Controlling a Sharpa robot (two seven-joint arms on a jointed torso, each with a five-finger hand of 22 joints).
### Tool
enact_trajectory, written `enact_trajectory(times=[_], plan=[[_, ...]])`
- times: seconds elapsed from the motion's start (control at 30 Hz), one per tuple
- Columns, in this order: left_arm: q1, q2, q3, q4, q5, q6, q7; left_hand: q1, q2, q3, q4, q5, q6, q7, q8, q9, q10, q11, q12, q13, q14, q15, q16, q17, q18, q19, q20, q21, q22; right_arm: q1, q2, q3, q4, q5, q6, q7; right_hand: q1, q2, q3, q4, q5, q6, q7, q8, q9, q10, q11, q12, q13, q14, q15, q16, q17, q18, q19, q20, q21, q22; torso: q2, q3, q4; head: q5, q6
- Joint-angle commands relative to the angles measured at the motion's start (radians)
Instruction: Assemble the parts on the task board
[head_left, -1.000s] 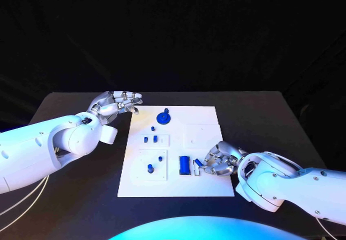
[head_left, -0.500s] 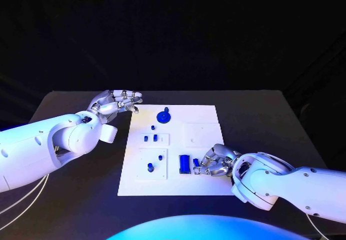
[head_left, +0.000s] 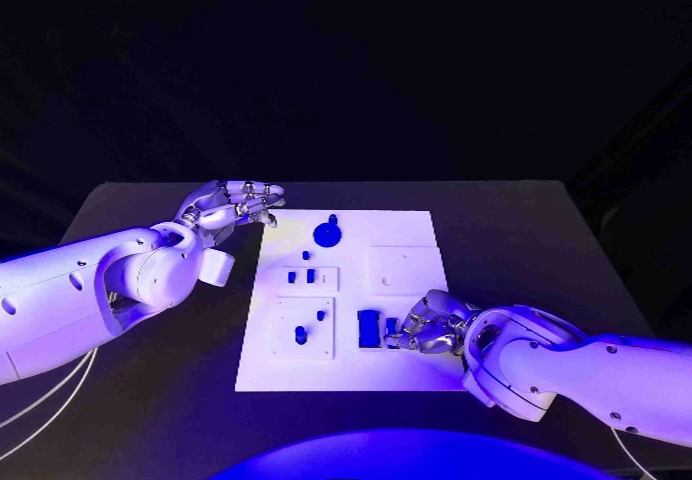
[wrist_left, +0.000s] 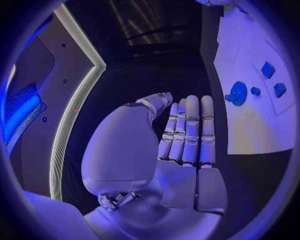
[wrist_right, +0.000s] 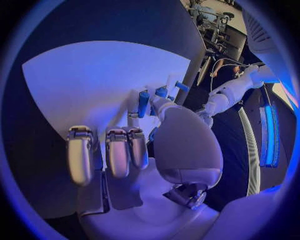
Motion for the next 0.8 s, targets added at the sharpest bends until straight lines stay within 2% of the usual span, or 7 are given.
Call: enact_trajectory(times=[0.03,0.1,0.2,0.43,0.57,0.8], plan=[[0.001,0.0,0.001,0.001,0.001,0.016,0.001,-0.006,0.002,-0.001,0.003,0.004,0.002,0.004,0.0,-0.001,-0.004,0.0,0.004,-0.001,-0.003,-0.004,-0.003,-0.001,0.003,0.006,0.001,-0.004,-0.002,-0.002,0.0,0.0,0.007,-0.003,0.013,0.02,-0.025,0.003,-0.02,0.0,-0.006,-0.004,0.003,0.006,0.002,0.102,0.004,0.004,0.263,0.106,0.001,0.005,0.263,-0.009,0.088,0.002,-0.002,0.246,0.0,-0.0002,0.0001,0.0,0.0],[0.001,0.0,0.001,0.0,0.001,0.015,0.0,-0.006,0.002,-0.001,0.003,0.004,0.002,0.004,0.0,-0.001,-0.004,0.0,0.004,-0.001,-0.003,-0.004,-0.003,-0.001,0.003,0.006,0.001,-0.004,-0.002,-0.002,-0.002,0.0,0.008,-0.004,0.01,0.023,-0.051,0.0,-0.048,0.0,-0.009,-0.004,0.002,0.009,0.005,0.102,0.003,0.004,0.263,0.106,0.0,0.005,0.263,-0.009,0.088,0.001,-0.003,0.245,0.0,-0.0006,0.0001,0.0,0.0],[0.001,0.0,0.001,0.0,0.001,0.015,0.0,-0.007,0.002,-0.002,0.004,0.004,0.002,0.004,0.0,-0.002,-0.004,0.0,0.004,-0.001,-0.003,-0.004,-0.003,-0.001,0.003,0.006,0.001,-0.005,-0.002,-0.003,-0.005,0.0,0.011,-0.007,0.006,0.028,-0.072,0.007,-0.082,0.001,-0.008,-0.005,0.001,0.013,0.008,0.102,0.001,0.004,0.263,0.106,-0.001,0.005,0.263,-0.009,0.088,0.0,-0.001,0.246,0.0,-0.0001,0.0005,0.0,0.001],[0.001,-0.001,0.001,-0.001,0.001,0.015,-0.001,-0.007,0.002,-0.002,0.004,0.004,0.002,0.004,0.0,-0.002,-0.004,0.0,0.004,-0.001,-0.003,-0.004,-0.003,-0.001,0.003,0.006,0.001,-0.005,-0.002,-0.003,-0.018,0.0,0.013,-0.011,0.01,0.036,-0.073,0.012,-0.1,-0.002,-0.007,-0.006,0.0,0.015,0.009,0.102,0.001,0.004,0.263,0.106,-0.001,0.005,0.263,-0.009,0.088,0.0,-0.002,0.245,0.0,-0.0005,0.0001,0.002,0.001],[0.001,0.0,0.001,-0.002,0.001,0.015,-0.001,-0.007,0.002,-0.002,0.004,0.004,0.002,0.004,0.0,-0.002,-0.004,0.0,0.004,-0.001,-0.003,-0.004,-0.003,-0.001,0.003,0.006,0.001,-0.005,-0.002,-0.003,-0.024,0.0,0.007,-0.012,0.026,0.043,0.028,0.026,-0.09,-0.026,0.0,-0.014,-0.001,0.014,0.01,0.102,0.0,0.004,0.263,0.106,-0.002,0.005,0.263,-0.009,0.088,-0.001,-0.003,0.245,0.0,-0.0003,0.0,0.001,0.001],[0.001,0.001,0.001,-0.002,0.001,0.016,-0.001,-0.007,0.003,-0.001,0.005,0.004,0.001,0.004,0.0,-0.002,-0.005,0.0,0.004,-0.001,-0.004,-0.004,-0.003,-0.002,0.003,0.006,0.001,-0.005,-0.002,-0.003,-0.021,0.0,-0.007,-0.031,0.042,0.045,0.18,0.018,-0.015,-0.078,0.002,-0.011,-0.006,0.005,-0.001,0.102,-0.005,0.004,0.263,0.106,-0.006,0.005,0.263,-0.009,0.087,-0.004,-0.004,0.245,0.0,-0.0003,0.0005,0.0,0.002]])
